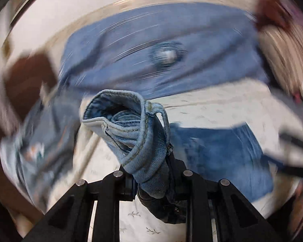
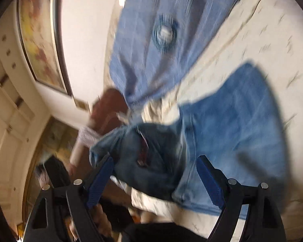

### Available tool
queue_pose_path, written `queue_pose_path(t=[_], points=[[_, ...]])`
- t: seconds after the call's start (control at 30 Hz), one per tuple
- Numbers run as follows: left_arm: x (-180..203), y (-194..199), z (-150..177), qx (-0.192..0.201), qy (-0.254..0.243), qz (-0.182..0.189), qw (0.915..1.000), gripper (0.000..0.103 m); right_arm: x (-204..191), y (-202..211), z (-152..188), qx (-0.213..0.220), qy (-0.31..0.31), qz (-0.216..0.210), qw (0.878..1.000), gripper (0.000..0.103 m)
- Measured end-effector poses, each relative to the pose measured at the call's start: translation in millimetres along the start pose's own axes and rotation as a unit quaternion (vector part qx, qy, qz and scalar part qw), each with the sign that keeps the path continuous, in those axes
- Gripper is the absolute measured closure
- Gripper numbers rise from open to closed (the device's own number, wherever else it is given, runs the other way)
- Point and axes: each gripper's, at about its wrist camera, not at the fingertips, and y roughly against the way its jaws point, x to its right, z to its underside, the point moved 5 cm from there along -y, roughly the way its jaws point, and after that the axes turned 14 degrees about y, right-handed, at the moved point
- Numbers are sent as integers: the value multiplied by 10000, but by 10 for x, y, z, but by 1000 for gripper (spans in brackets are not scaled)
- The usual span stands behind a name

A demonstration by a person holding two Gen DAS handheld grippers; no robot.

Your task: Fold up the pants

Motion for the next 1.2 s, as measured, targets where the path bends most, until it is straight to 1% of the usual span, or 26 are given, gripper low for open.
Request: queue_pose_path(t=[0.07, 0.1, 0.13, 0.23, 0.3, 0.4, 0.47, 0.5, 0.53, 0.57, 0.6, 0.63, 0.67, 0.7, 0.73, 0.77, 0.83, 0.87, 0.9, 0.93, 0.97, 1.0, 1.03, 1.1, 1.13, 1.2], points=[[274, 34, 43, 47, -705, 0, 9975, 79, 46, 206, -96, 328, -39, 128, 9994, 17], [445, 40, 91, 91, -1145, 4, 9934, 79, 68, 307, -139, 478, -68, 171, 9987, 17], [540, 42, 121, 103, -1374, 7, 9905, 79, 91, 390, -172, 606, -107, 196, 9979, 17], [929, 42, 283, 77, -2274, 92, 9737, 79, 198, 653, -264, 965, -288, 286, 9945, 17], [1198, 23, 472, -10, -2945, 158, 9555, 79, 280, 763, -300, 1093, -435, 293, 9926, 17], [1456, -111, 743, -243, -3692, 195, 9288, 78, 397, 910, -316, 1230, -636, 330, 9898, 17], [1584, -286, 977, -683, -4101, 221, 9092, 70, 432, 961, -324, 1280, -690, 362, 9887, 17], [1633, -364, 1099, -932, -4288, 273, 8982, 59, 454, 983, -328, 1305, -715, 390, 9881, 17], [1671, -391, 1168, -886, -4445, 231, 8911, 56, 468, 991, -329, 1307, -730, 402, 9879, 17], [1693, -384, 1176, -747, -4511, 186, 8891, 55, 489, 1000, -329, 1288, -761, 418, 9879, 17], [1696, -355, 1166, -658, -4491, 156, 8909, 52, 510, 990, -332, 1277, -789, 442, 9877, 16], [1684, -312, 1128, -681, -4342, 249, 8979, 48, 525, 1000, -327, 1264, -808, 455, 9876, 16], [1643, -248, 1054, -750, -4053, 449, 9100, 46, 543, 1010, -311, 1254, -829, 474, 9875, 16], [1559, -132, 926, -861, -3519, 828, 9284, 40, 548, 1010, -308, 1234, -841, 484, 9876, 16], [1488, -57, 851, -905, -3169, 1078, 9380, 32, 543, 999, -309, 1221, -834, 490, 9878, 16], [1359, 81, 714, -905, -2571, 1464, 9509, 28, 527, 991, -308, 1196, -792, 509, 9883, 16], [1094, 254, 537, -784, -1704, 1847, 9647, 17, 484, 941, -304, 1146, -668, 581, 9895, 15], [871, 344, 432, -659, -1034, 2072, 9706, 16, 442, 906, -302, 1065, -550, 604, 9910, 15], [710, 376, 386, -583, -580, 2164, 9728, 14, 392, 855, -292, 982, -428, 613, 9924, 15], [528, 341, 335, -514, -94, 2154, 9751, 13, 348, 817, -287, 888, -300, 610, 9937, 15], [271, 274, 307, -462, 511, 1954, 9783, 12, 291, 757, -277, 759, -143, 603, 9952, 15], [77, 166, 310, -514, 949, 1727, 9790, 12, 206, 650, -245, 515, 86, 583, 9969, 15], [-39, 80, 323, -589, 1202, 1608, 9779, 12, 162, 577, -219, 361, 216, 592, 9974, 15], [-222, -159, 391, -776, 1626, 1383, 9739, 13, 74, 355, -152, -74, 500, 647, 9966, 15], [-253, -240, 456, -839, 1692, 1224, 9743, 13, 46, 258, -133, -242, 574, 663, 9959, 15], [-196, -482, 604, -1212, 1464, 1003, 9766, 13, -17, 19, -82, -665, 783, 747, 9919, 15]])
